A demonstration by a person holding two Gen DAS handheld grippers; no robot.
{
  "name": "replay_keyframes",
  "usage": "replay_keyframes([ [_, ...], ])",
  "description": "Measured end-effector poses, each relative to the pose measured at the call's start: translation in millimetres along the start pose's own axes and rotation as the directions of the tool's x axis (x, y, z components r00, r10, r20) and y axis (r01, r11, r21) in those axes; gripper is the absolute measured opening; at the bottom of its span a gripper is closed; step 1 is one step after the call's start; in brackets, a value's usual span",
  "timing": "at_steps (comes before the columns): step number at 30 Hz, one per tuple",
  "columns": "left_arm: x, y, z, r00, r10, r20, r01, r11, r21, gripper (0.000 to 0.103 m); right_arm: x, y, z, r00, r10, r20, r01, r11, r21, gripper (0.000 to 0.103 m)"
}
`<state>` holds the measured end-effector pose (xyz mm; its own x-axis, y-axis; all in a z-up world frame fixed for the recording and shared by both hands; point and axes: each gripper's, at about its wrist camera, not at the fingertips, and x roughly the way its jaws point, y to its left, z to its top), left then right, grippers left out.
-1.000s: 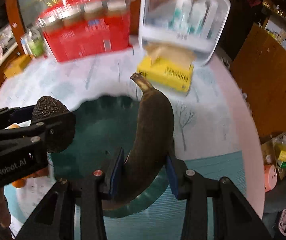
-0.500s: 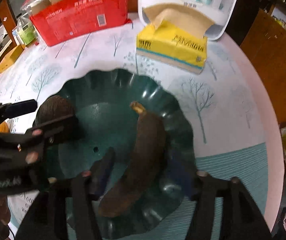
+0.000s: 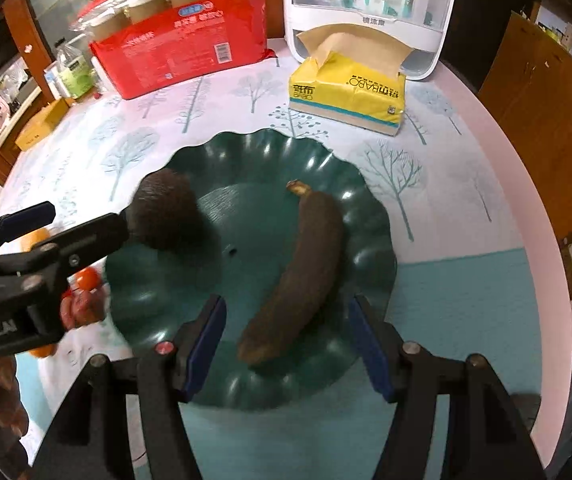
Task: Organize fruits
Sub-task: 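Place the avocado on the green plate with the left tool while the right tool places the banana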
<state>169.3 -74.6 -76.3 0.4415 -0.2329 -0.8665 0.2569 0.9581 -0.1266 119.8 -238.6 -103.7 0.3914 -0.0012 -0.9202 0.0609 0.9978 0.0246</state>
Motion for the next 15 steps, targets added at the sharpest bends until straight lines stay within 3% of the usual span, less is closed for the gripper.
replay_keyframes([
  [6,-44,11,-29,0.999,-0.033,-0.005,0.033,0.999,-0.025,0.102,-24,16,-22,1.0,0.03,0.005,-0.03,0.999,-0.028,0.064],
  [15,-102,36,-76,1.0,0.011,0.016,-0.009,0.994,-0.106,0.102,-63,47,-42,0.995,0.091,0.028,-0.087,0.99,-0.113,0.064],
])
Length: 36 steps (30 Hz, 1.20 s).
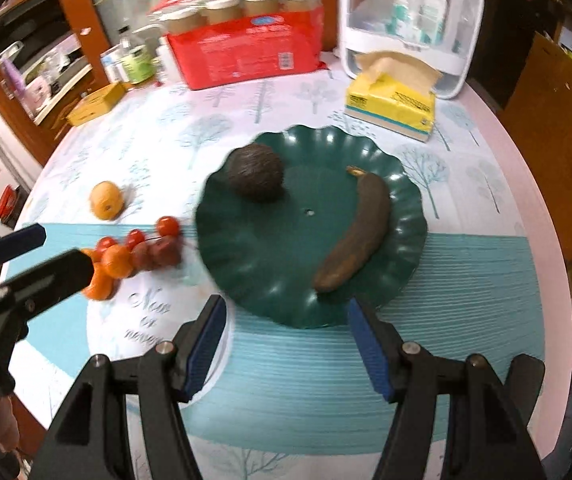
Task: Organize fruits
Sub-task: 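Place the avocado on the green plate with the left tool while the right tool places the banana, then withdraw both tools from the plate back toward the fruit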
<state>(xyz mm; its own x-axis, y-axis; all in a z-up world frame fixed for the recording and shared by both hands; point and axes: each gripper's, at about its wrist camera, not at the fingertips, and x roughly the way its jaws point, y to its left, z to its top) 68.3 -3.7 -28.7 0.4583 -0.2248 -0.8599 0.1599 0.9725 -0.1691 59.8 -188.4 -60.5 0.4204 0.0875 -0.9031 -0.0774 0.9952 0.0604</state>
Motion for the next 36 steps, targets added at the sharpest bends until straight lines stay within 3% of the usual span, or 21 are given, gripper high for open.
replay_keyframes([
  [8,-44,40,-19,0.989,0.138,0.057,-0.133,0.986,-0.096,0.102,-27,41,11,0.994,0.077,0.073,-0.069,0.992,-0.107,0.064],
  [11,-59,54,-23,0.974,0.206,0.098,-0.193,0.973,-0.128,0.102,-32,59,17,0.991,0.107,0.085,-0.094,0.985,-0.145,0.064],
  [15,-73,69,-28,0.941,0.31,0.135,-0.284,0.942,-0.178,0.102,-33,79,22,0.987,0.128,0.094,-0.108,0.974,-0.197,0.064],
  [25,-60,100,-40,0.932,0.353,0.083,-0.328,0.919,-0.218,0.102,-17,110,28,0.986,0.15,0.066,-0.127,0.954,-0.273,0.064],
  [36,-6,131,-53,0.952,0.304,-0.033,-0.302,0.918,-0.258,0.102,21,116,28,0.995,0.102,0.015,-0.095,0.96,-0.263,0.064],
])
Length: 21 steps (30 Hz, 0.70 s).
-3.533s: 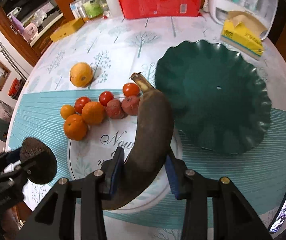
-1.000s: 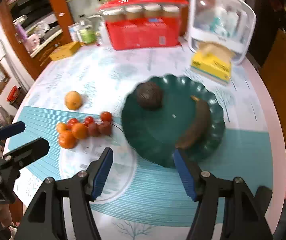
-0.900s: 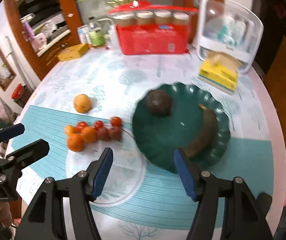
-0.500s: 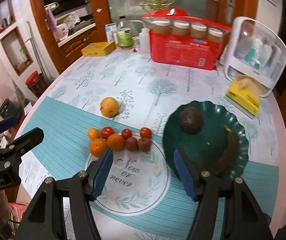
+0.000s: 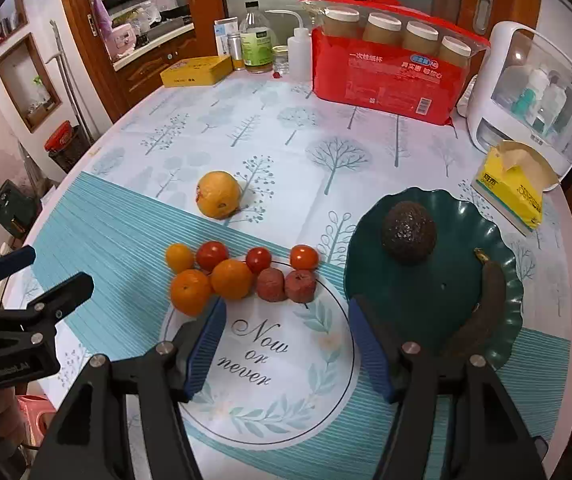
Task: Organize fruits
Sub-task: 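Withdraw both tools from the plate back toward the fruit, then grasp the orange with the left tool while the right tool grasps a red fruit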
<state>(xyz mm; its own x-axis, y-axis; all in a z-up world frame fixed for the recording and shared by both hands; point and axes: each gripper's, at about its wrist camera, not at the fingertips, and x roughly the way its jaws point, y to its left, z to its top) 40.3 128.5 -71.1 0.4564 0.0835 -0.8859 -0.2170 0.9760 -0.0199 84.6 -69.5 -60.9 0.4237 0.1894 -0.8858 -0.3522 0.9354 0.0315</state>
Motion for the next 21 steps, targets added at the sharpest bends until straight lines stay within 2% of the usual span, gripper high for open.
replay_keyframes([
  [6,31,2,-1,0.998,-0.017,-0.06,0.017,1.0,-0.003,0.102,17,-8,-5,1.0,-0.009,-0.026,0.01,0.999,0.03,0.064],
  [10,48,0,-1,0.994,-0.057,-0.092,0.056,0.998,-0.01,0.101,33,-12,-8,0.998,0.007,-0.063,-0.004,0.999,0.051,0.064],
  [12,56,-4,-2,0.99,-0.086,-0.109,0.085,0.996,-0.014,0.097,39,-12,-8,0.997,0.018,-0.072,-0.014,0.998,0.057,0.063],
  [13,59,-6,-2,0.989,-0.094,-0.114,0.094,0.996,-0.01,0.095,43,-12,-8,0.997,0.026,-0.075,-0.021,0.998,0.059,0.06],
  [15,67,-17,-2,0.986,-0.1,-0.136,0.104,0.994,0.026,0.084,50,-12,-8,0.996,0.048,-0.079,-0.043,0.997,0.063,0.055],
  [17,73,-23,-1,0.983,-0.114,-0.146,0.122,0.991,0.046,0.078,55,-13,-8,0.996,0.063,-0.071,-0.058,0.996,0.064,0.045],
  [21,86,-32,1,0.97,-0.164,-0.177,0.174,0.984,0.044,0.077,65,-18,-9,0.995,0.071,-0.066,-0.068,0.996,0.056,0.036],
])
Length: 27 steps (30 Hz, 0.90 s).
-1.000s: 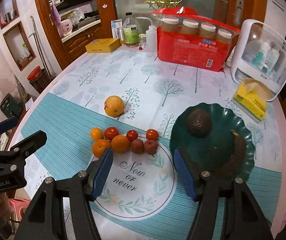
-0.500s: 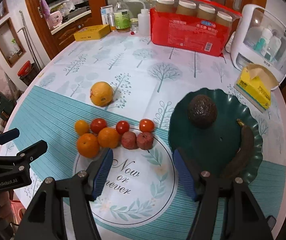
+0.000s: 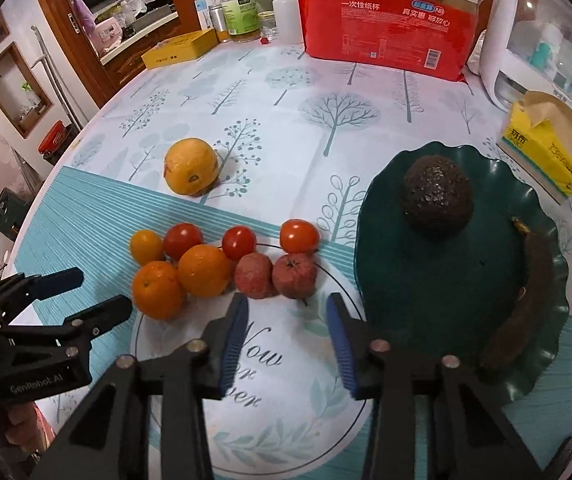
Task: Organize fruits
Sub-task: 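Grasp the orange with the left tool while the right tool grasps a red fruit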
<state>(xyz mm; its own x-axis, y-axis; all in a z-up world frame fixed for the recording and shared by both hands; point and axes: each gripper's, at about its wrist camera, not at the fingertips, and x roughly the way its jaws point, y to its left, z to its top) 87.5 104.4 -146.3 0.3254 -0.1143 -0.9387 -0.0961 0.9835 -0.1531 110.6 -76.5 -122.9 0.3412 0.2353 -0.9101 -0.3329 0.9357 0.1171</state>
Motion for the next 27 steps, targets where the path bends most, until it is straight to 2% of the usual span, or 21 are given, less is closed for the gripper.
replay_keyframes([
  [7,15,-4,5,0.999,-0.038,-0.037,0.038,0.999,-0.003,0.077,16,-8,-2,1.0,0.008,-0.012,-0.009,1.0,-0.012,0.035],
  [15,27,-6,9,0.995,-0.073,-0.063,0.073,0.997,-0.013,0.07,32,-13,3,0.999,0.039,-0.021,-0.039,0.999,0.011,0.035],
  [23,34,-17,13,0.996,-0.066,-0.062,0.067,0.998,0.008,0.069,43,-15,10,0.997,0.08,0.001,-0.08,0.997,0.02,0.035],
  [25,36,-20,16,0.996,-0.065,-0.059,0.066,0.998,0.007,0.064,49,-17,9,0.996,0.088,-0.019,-0.088,0.996,0.027,0.035],
  [27,35,-18,17,0.995,-0.084,-0.053,0.084,0.996,0.004,0.047,48,-15,8,0.997,0.082,-0.006,-0.082,0.997,0.01,0.034],
])
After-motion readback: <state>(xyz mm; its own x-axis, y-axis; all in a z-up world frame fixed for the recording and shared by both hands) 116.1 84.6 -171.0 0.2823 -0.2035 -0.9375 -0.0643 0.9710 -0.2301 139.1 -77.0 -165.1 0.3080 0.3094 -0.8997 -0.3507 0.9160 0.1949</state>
